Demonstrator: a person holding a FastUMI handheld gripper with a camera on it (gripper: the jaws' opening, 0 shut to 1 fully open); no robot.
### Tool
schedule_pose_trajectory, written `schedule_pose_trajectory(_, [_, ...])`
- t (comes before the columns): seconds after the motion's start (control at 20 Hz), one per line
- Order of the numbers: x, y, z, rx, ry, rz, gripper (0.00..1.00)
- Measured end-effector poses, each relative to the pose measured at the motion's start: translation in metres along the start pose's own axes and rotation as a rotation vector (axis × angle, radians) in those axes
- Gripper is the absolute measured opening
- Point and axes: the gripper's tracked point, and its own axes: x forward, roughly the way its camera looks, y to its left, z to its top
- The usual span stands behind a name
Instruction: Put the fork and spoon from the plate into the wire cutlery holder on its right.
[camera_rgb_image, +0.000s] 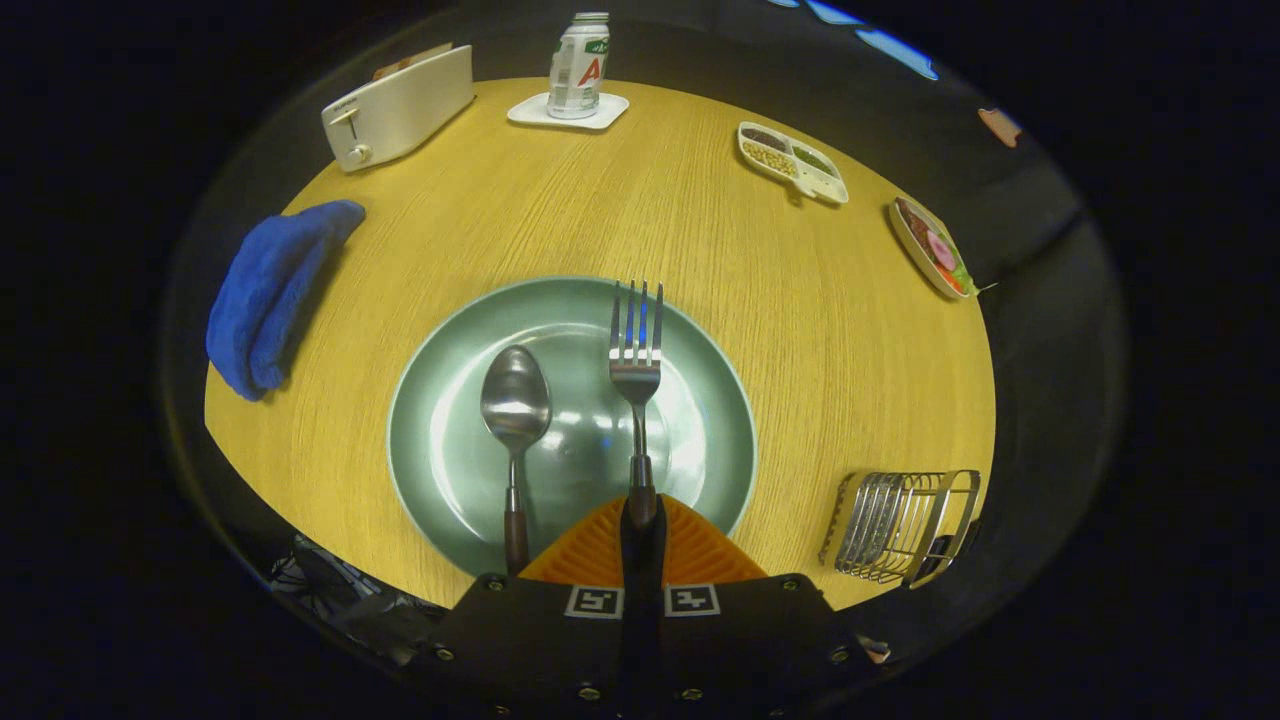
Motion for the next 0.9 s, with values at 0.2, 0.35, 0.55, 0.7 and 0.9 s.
schedule_pose_trajectory(0.2, [-0.023, -0.015, 0.012, 0.113, -0.036, -0.034, 0.01])
schedule_pose_trajectory(0.35, [-0.037, -0.032, 0.014, 0.185, -0.042, -0.08, 0.01])
schedule_pose_trajectory(0.55, [-0.057, -0.065, 0.005, 0.306, -0.022, -0.147, 0.01])
schedule_pose_trajectory(0.7, [-0.071, -0.091, -0.011, 0.394, 0.019, -0.199, 0.01])
schedule_pose_trajectory(0.9, [-0.081, -0.12, -0.037, 0.512, 0.075, -0.244, 0.01])
